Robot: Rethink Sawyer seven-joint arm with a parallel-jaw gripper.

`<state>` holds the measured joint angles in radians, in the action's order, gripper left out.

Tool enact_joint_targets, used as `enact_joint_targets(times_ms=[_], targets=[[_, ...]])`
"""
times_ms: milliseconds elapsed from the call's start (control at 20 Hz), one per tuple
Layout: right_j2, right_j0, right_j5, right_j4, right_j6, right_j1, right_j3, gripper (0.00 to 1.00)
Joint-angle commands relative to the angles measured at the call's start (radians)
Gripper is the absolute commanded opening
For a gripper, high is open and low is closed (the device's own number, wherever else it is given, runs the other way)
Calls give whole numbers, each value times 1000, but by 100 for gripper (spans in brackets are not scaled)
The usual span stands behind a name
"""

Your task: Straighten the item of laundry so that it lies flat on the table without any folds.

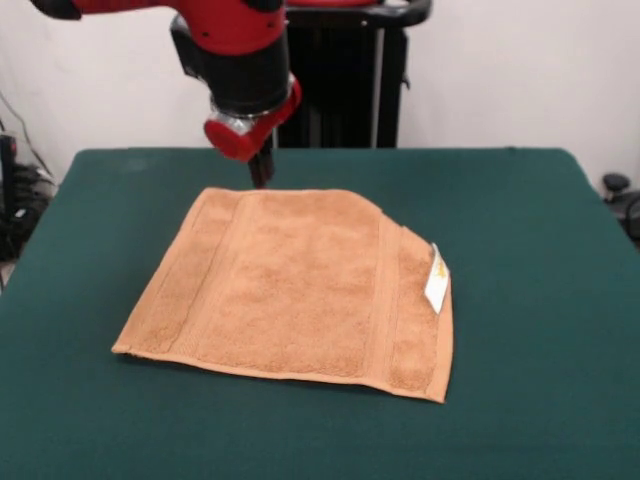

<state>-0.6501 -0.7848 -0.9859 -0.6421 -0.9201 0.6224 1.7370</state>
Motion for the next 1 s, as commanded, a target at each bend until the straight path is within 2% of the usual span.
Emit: enact_joint_targets(times_ms=[50,300,600,1000], targets=[[-62,104,92,-14,21,-117,-121,0],[-53,163,100,-1,-7,-135,-195,0],[-14,253,47,7,-49,-175,-321,0],[34,352,-28,12,-92,-161,-449,0]])
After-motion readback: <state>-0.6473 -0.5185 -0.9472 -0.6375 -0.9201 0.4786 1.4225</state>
